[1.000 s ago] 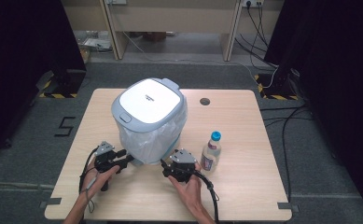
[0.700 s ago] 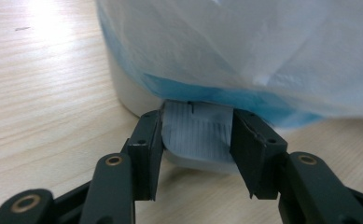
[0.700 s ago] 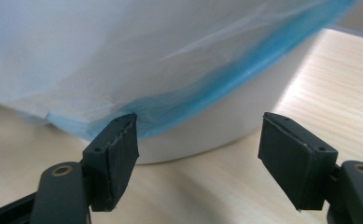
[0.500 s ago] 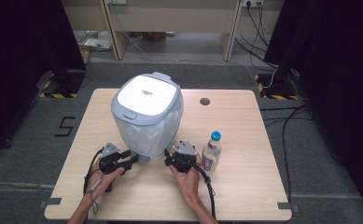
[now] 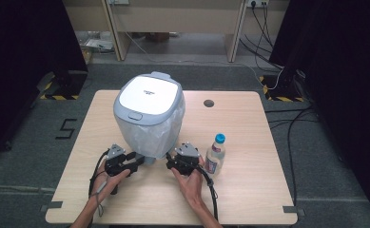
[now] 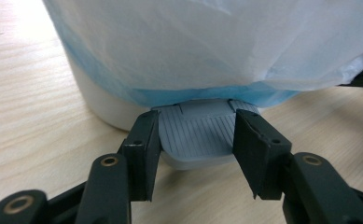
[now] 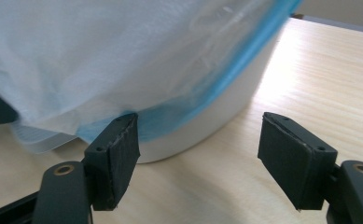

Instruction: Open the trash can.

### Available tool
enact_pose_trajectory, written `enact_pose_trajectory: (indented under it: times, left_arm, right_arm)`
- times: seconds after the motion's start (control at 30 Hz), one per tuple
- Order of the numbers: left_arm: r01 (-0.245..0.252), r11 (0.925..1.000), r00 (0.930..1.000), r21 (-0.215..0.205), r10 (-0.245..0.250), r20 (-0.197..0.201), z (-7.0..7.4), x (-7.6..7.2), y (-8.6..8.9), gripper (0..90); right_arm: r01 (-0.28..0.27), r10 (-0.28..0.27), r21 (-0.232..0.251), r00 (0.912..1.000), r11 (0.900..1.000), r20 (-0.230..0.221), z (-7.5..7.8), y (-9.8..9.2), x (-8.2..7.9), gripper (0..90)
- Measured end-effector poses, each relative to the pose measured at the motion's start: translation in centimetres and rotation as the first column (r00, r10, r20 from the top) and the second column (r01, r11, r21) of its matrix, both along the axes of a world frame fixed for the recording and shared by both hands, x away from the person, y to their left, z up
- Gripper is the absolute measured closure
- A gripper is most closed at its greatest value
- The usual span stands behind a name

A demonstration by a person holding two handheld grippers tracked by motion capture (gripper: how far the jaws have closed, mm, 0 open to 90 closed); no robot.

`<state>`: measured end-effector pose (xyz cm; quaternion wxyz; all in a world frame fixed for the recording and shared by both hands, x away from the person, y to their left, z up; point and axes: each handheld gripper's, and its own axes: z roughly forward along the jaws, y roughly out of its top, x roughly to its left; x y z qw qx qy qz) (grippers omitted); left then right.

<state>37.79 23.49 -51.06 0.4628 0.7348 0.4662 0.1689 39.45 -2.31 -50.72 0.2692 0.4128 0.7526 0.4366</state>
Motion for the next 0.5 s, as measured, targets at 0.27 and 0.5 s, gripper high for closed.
enact_pose_trajectory:
  times: [0.27, 0.5]
  left_arm:
    - [-0.005, 0.9998, 0.9999, 0.018, 0.005, 0.009, 0.1, 0.6, -1.0, 47.8]
    - [-0.015, 0.9998, 0.9998, 0.014, 0.015, 0.011, 0.1, 0.9, -1.5, 47.8]
  right_arm:
    - [0.019, -0.019, -0.011, 0.9998, 1.0, -0.005, 0.1, -0.1, 1.2, 31.4]
    - [-0.01, 0.009, -0.046, 0.9998, 0.999, -0.018, 0.2, 0.1, 0.5, 28.9]
